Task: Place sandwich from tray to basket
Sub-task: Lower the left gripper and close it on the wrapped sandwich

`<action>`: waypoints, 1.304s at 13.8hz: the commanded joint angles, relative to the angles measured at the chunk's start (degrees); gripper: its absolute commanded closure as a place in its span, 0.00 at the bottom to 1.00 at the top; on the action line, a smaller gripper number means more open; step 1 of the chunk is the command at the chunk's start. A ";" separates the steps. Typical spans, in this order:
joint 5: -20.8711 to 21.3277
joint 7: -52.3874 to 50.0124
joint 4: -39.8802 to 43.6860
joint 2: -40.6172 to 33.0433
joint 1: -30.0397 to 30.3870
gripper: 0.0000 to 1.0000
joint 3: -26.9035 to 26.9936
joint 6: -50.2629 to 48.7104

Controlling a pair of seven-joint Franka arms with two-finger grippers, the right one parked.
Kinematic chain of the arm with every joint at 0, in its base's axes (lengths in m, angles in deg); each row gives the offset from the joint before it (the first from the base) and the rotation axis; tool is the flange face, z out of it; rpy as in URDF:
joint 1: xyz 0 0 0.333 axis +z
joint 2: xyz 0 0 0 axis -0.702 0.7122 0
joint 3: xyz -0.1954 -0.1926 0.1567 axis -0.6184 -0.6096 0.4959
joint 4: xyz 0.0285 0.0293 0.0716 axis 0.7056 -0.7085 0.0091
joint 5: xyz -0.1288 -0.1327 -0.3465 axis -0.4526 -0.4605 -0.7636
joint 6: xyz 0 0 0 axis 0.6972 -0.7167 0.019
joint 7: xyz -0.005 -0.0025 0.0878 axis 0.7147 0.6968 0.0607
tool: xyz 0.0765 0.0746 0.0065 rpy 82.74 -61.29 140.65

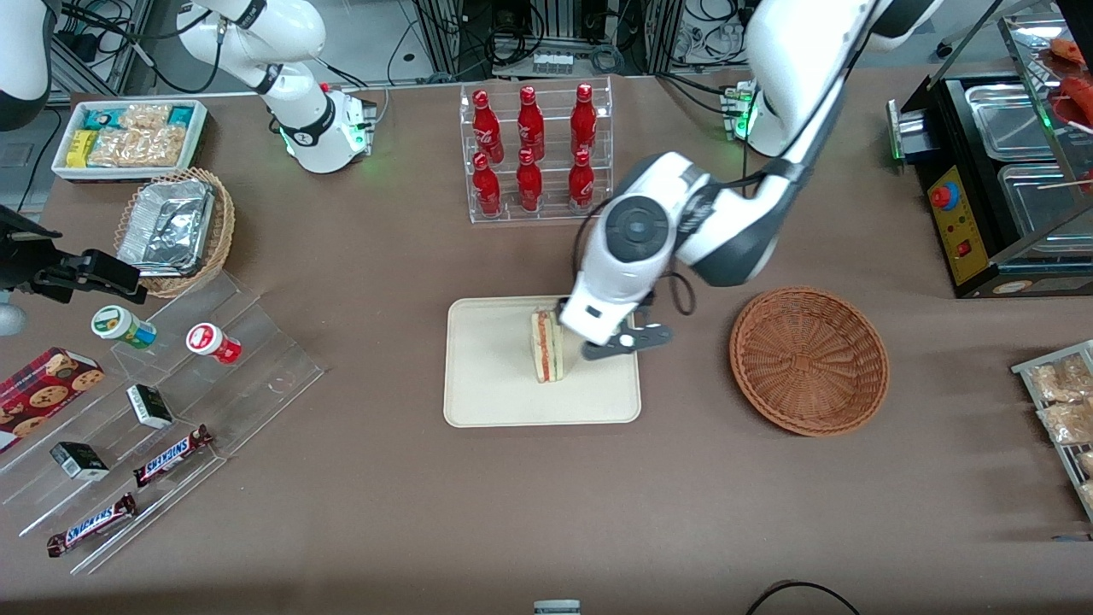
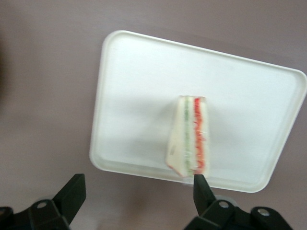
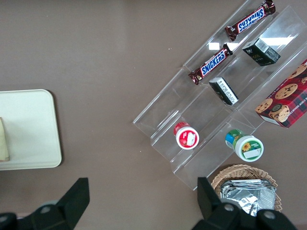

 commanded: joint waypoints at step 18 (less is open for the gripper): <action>13.67 -12.06 2.49 13.15 -10.24 0.04 0.94 11.81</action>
